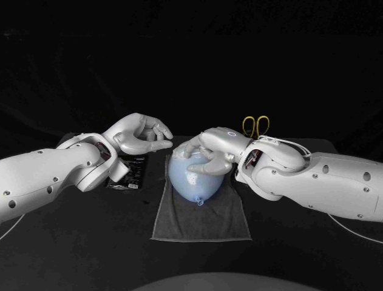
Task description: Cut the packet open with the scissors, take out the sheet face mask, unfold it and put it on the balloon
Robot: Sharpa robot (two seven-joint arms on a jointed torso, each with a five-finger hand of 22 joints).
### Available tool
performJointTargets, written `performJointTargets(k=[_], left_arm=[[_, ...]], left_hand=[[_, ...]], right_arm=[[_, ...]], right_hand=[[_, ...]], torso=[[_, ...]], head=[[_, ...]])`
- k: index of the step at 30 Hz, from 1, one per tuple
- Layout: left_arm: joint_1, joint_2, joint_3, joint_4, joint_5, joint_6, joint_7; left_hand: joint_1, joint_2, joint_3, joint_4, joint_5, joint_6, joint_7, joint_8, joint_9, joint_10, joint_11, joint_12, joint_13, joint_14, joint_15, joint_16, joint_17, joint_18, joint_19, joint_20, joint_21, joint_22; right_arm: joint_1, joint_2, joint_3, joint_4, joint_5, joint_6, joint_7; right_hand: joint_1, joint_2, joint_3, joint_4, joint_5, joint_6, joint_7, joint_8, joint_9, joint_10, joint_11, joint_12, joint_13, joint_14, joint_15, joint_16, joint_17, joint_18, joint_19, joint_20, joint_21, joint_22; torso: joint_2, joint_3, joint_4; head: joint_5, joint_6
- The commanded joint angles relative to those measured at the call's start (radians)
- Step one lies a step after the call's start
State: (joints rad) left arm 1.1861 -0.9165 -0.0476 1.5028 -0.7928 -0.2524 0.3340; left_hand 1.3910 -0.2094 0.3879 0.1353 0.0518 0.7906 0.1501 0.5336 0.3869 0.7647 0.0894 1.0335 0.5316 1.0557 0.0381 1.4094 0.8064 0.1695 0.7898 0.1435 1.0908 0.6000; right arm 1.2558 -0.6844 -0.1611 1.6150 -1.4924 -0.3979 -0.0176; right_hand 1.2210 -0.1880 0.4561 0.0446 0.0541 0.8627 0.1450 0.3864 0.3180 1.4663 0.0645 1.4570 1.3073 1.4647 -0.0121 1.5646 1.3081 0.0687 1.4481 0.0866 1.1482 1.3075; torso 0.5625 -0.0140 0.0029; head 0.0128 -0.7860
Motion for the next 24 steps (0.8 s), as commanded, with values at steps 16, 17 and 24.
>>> performJointTargets(k=[16,17,24], left_arm=[[-0.001,-0.005,0.000,0.009,0.027,-0.005,0.019],[-0.001,-0.005,0.000,0.009,0.028,-0.004,0.018],[-0.001,-0.005,0.000,0.008,0.031,-0.001,0.016]], left_hand=[[0.014,0.007,0.011,0.004,-0.003,0.009,-0.002,-0.005,-0.004,-0.002,-0.002,-0.007,-0.004,-0.005,-0.001,-0.002,-0.001,0.014,0.002,0.008,-0.005,-0.002],[0.014,0.007,0.011,0.004,-0.003,0.009,-0.002,-0.005,-0.004,-0.002,-0.002,-0.007,-0.004,-0.005,-0.001,-0.002,-0.001,0.014,0.002,0.008,-0.005,-0.002],[0.014,0.007,0.011,0.004,-0.003,0.009,-0.002,-0.005,-0.004,-0.002,-0.002,-0.007,-0.004,-0.005,-0.001,-0.002,-0.001,0.014,0.002,0.008,-0.005,-0.002]], right_arm=[[0.001,0.004,0.004,-0.005,-0.027,-0.134,-0.017],[0.001,0.002,0.004,-0.003,-0.023,-0.137,-0.013],[0.002,-0.005,0.007,-0.002,-0.004,-0.151,-0.008]], right_hand=[[0.039,0.034,-0.002,0.001,-0.006,0.032,-0.001,-0.021,-0.013,0.020,-0.001,0.020,0.167,0.106,0.005,0.006,0.263,0.000,0.014,0.007,0.038,0.171],[0.040,0.035,-0.002,0.001,-0.006,0.035,-0.001,-0.021,-0.014,0.021,-0.002,0.021,0.167,0.106,0.004,0.006,0.263,0.000,0.014,0.006,0.039,0.172],[0.045,0.037,-0.001,0.000,-0.005,0.044,-0.004,-0.021,-0.014,0.022,-0.004,0.022,0.168,0.106,0.003,0.006,0.263,0.000,0.015,0.005,0.041,0.172]], torso=[[-0.001,0.0017,-0.0011],[-0.001,0.0018,-0.0013],[-0.001,0.0020,-0.0008]], head=[[0.001,-0.002],[0.001,-0.002],[-0.001,0.000]])
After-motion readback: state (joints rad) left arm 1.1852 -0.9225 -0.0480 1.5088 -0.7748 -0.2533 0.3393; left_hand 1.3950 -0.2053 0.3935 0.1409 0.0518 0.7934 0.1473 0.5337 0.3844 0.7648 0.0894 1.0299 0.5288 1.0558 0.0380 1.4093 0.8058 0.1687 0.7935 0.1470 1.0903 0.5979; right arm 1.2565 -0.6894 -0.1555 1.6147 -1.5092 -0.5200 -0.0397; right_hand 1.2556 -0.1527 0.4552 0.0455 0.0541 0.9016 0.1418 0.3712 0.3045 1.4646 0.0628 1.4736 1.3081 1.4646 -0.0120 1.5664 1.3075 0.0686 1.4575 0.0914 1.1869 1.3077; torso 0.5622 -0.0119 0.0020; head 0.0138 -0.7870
